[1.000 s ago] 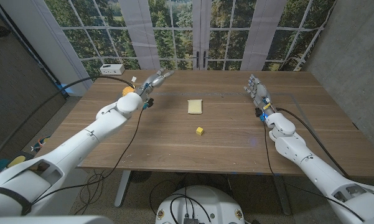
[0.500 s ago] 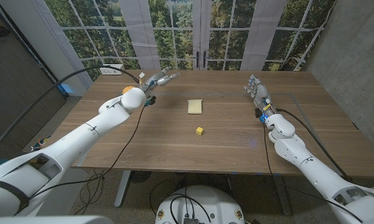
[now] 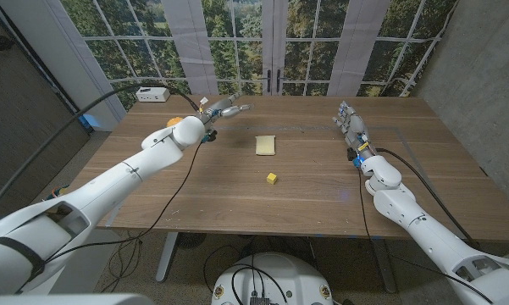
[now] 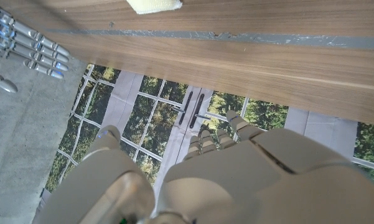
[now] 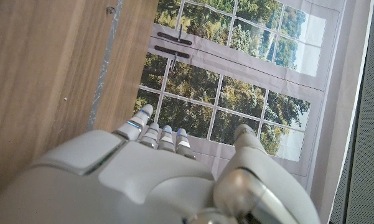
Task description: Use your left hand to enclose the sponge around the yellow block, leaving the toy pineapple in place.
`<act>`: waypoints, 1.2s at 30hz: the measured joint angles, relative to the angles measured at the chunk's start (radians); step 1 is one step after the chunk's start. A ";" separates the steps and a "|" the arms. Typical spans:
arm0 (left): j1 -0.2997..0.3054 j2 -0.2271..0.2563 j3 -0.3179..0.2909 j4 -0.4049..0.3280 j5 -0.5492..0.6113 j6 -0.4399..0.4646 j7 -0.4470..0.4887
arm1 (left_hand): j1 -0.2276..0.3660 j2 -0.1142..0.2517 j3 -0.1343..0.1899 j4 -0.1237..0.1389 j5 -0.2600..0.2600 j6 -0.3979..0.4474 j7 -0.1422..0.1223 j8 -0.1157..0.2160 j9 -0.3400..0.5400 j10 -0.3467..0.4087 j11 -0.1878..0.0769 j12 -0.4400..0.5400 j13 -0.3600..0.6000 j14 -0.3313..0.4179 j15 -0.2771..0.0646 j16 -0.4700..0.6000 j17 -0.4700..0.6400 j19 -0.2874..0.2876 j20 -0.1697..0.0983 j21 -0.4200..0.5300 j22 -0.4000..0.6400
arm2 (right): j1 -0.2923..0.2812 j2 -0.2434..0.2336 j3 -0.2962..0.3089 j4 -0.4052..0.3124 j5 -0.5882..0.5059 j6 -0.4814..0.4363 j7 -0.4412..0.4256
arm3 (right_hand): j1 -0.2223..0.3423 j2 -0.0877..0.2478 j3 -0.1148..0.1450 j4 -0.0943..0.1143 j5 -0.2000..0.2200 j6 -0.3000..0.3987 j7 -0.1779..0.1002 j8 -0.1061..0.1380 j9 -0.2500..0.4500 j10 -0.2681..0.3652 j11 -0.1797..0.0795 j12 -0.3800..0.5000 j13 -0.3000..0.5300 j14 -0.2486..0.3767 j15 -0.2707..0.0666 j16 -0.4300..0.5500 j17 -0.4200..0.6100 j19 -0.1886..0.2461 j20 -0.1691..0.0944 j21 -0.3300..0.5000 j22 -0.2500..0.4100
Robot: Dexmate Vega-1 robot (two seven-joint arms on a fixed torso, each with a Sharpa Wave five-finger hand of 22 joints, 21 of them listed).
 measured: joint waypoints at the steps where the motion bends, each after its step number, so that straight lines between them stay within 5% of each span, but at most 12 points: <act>1: -0.006 -0.002 0.008 -0.001 0.006 0.003 -0.002 | 0.007 -0.001 -0.002 -0.002 0.000 0.003 -0.003 0.000 0.000 0.004 0.000 0.000 0.000 0.004 -0.004 0.000 0.000 0.000 0.000 0.000 0.000 | 0.000 0.000 0.000 0.000 0.000 0.001 0.000 | 0.000 0.000 0.000 0.000 0.000 0.000 0.000 0.000 0.000 0.000 0.000 0.000 0.000 0.000 0.000 0.000 0.000 0.000 0.000 0.000 0.000; 23: -0.085 -0.031 0.134 -0.052 0.233 0.138 -0.086 | 0.084 -0.017 -0.017 -0.055 0.008 0.096 -0.002 0.006 0.000 0.089 -0.022 0.013 0.000 0.106 -0.008 0.011 0.000 0.088 0.020 0.000 0.000 | -0.002 0.001 0.008 0.018 0.011 0.020 0.019 | 0.000 0.000 0.000 0.000 0.000 0.003 -0.003 0.000 0.000 0.000 0.000 0.000 0.000 0.000 0.000 0.000 0.000 0.006 0.005 -0.004 0.000; 36: -0.118 -0.042 0.207 -0.089 0.411 0.221 -0.144 | 0.177 -0.044 -0.032 -0.107 0.008 0.172 -0.018 0.012 0.005 0.210 0.006 0.031 0.000 0.230 -0.012 0.016 0.000 0.165 0.054 0.008 0.002 | -0.013 0.000 0.015 0.021 0.020 0.027 0.024 | 0.000 0.000 0.000 0.000 0.000 0.003 -0.003 0.000 0.000 0.000 0.000 0.000 0.000 0.004 0.003 0.000 0.000 0.006 0.005 -0.004 0.000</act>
